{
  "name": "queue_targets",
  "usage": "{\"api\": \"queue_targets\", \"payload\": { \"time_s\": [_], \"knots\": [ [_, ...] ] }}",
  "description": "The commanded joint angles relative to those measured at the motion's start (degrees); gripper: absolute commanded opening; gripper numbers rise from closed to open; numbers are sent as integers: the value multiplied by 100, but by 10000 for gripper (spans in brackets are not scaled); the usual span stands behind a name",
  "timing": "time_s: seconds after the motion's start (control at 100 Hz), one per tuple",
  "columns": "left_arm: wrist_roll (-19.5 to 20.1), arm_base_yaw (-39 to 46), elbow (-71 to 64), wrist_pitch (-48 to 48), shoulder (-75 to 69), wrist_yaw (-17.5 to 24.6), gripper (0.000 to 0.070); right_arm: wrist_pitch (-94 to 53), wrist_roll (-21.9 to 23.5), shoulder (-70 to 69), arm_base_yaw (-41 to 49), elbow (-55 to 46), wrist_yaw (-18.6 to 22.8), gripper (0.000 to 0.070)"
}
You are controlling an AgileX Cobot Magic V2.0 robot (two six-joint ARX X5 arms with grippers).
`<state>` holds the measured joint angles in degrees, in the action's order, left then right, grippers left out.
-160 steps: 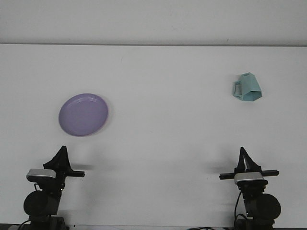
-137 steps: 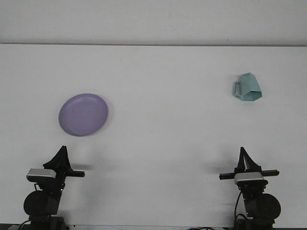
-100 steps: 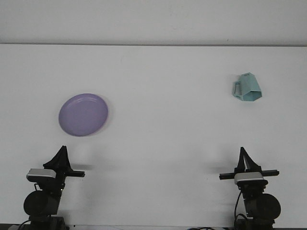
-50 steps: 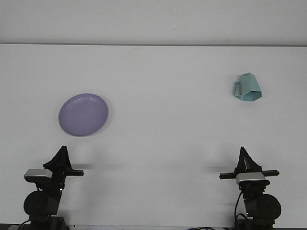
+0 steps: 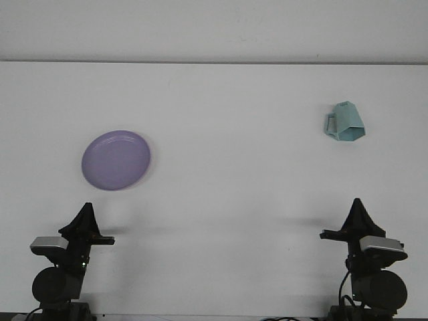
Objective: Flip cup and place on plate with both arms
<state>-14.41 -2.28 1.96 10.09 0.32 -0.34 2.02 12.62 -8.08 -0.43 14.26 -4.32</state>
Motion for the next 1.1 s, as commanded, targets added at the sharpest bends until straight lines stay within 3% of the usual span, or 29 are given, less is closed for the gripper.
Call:
{"api": "queue_targets", "payload": {
  "time_s": [0.0, 0.13, 0.25, 0.34, 0.41, 0.46, 0.6, 0.7, 0.81, 1.09],
  "knots": [
    [-26, -9, 26, 72, -9, -13, 12, 59, -656, -472, -2, 518, -59, 0],
    [-24, -9, 26, 70, -9, -13, 12, -81, -1867, -1812, -9, 1425, -358, 0],
    [-24, -9, 28, 72, -9, -13, 12, 308, -2476, -3053, -160, 1781, -511, 2],
    [-24, -9, 28, 72, -9, -13, 12, 931, -2590, -3899, -365, 1786, -450, 78],
    [-24, -9, 28, 72, -9, -13, 12, 1386, -2590, -4535, -540, 1786, -431, 258],
    [-24, -9, 28, 72, -9, -13, 12, 1731, -2590, -4968, -662, 1786, -363, 335],
    [-24, -9, 31, 70, -9, -13, 12, 2872, -2632, -6137, -1056, 1792, 111, 366],
    [-20, -9, 31, 66, -9, -13, 12, 3685, -2841, -6970, -1320, 1862, 538, 477],
    [-17, -9, 31, 59, -9, -13, 12, 4046, -3130, -7814, -1572, 2162, 879, 484],
    [2, -9, 31, 42, -9, -13, 12, 4044, -3512, -9534, -2092, 3536, 1255, 484]
  ]
}}
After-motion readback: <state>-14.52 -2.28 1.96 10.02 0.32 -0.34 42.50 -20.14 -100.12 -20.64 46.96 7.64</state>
